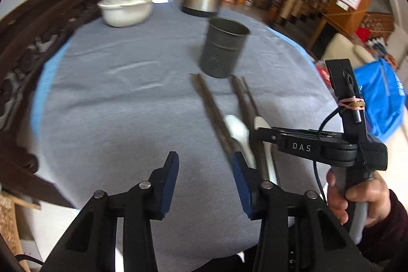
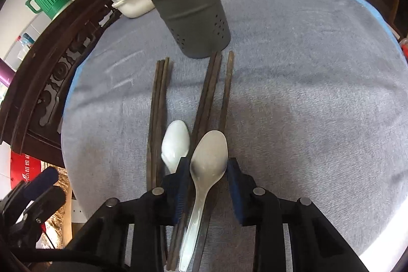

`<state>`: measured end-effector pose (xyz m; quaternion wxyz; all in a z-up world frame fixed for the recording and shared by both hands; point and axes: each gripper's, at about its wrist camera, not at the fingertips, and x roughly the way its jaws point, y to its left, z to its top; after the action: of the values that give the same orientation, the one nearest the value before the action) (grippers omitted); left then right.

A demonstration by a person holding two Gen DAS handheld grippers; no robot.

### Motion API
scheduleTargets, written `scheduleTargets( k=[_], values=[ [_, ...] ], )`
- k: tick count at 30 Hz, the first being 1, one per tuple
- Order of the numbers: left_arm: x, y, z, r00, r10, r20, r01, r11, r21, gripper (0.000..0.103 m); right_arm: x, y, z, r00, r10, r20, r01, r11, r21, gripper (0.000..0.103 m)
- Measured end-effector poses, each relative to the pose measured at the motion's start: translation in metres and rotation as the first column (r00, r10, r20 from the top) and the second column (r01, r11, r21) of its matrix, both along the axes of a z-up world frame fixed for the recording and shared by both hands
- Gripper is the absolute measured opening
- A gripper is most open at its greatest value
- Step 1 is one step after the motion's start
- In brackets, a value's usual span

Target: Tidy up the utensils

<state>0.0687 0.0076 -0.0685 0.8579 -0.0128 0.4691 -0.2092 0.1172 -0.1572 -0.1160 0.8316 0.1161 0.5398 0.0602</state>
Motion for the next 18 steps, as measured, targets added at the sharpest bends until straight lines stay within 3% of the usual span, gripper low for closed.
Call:
scheduleTargets(
  k=[5, 9, 18],
  values=[
    [0.014, -0.029, -0.010, 0.997, -0.065, -0.037, 0.065, 0.998, 0.000, 0.045, -0.009, -0.034, 0.003, 0.997, -0.073, 0.033, 0.068, 0.990, 0.121, 0.032],
    [0.023, -0.057, -0.022, 0.993, -0.103, -0.050, 0.104, 0.994, 0.035, 0.040, -0.015, -0.057, 0.001, 0.992, -0.116, 0.041, 0.108, 0.981, 0.161, 0.032],
    [0.039, -0.059, -0.050, 0.991, -0.080, -0.111, 0.096, 0.985, 0.142, 0.037, -0.022, -0.082, 0.005, 0.986, -0.148, 0.081, 0.125, 0.962, 0.241, 0.032]
  ],
)
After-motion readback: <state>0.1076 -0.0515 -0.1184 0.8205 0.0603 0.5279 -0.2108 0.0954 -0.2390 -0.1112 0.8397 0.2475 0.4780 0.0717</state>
